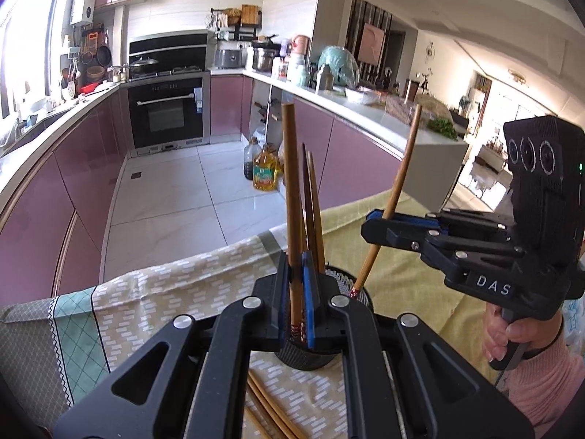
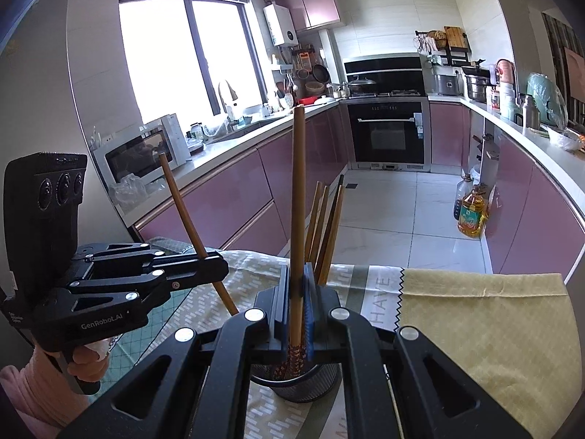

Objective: Organize utensils
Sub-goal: 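Lower the chopstick into the mesh holder with the left tool, then open the left tool and withdraw it from the holder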

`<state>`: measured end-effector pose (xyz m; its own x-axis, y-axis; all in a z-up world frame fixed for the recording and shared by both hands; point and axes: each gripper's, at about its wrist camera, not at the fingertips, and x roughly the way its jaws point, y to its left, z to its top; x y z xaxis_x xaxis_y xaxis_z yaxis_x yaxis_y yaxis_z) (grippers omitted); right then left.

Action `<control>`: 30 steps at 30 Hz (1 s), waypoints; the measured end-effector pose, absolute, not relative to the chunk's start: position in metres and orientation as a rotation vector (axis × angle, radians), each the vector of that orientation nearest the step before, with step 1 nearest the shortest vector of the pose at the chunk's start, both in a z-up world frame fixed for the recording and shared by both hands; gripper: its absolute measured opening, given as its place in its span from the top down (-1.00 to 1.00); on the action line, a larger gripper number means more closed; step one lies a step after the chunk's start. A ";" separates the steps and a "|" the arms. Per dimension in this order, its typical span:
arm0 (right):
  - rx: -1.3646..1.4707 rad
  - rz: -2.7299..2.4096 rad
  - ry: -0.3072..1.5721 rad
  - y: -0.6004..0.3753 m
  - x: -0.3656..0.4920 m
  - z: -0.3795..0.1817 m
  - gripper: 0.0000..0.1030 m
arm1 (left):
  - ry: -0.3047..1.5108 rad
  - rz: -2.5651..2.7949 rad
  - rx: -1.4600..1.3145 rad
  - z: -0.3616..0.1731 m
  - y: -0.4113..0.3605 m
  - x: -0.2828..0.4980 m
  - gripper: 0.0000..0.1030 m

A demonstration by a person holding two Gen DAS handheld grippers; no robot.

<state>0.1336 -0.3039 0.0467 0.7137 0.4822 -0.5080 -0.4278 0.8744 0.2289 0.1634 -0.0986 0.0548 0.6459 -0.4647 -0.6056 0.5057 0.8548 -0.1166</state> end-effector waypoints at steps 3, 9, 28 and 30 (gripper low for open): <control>0.101 0.503 0.622 -0.303 0.139 0.041 0.88 | 0.697 -0.558 0.086 0.047 -0.100 0.167 0.85; 0.111 0.496 0.667 -0.302 0.150 0.032 0.87 | 0.744 -0.558 0.086 0.036 -0.102 0.180 0.85; 0.152 0.491 0.732 -0.303 0.173 0.024 0.88 | 0.784 -0.524 0.052 0.015 -0.105 0.201 0.84; 0.169 0.497 0.747 -0.303 0.175 0.024 0.88 | 0.779 -0.525 0.047 0.016 -0.104 0.200 0.84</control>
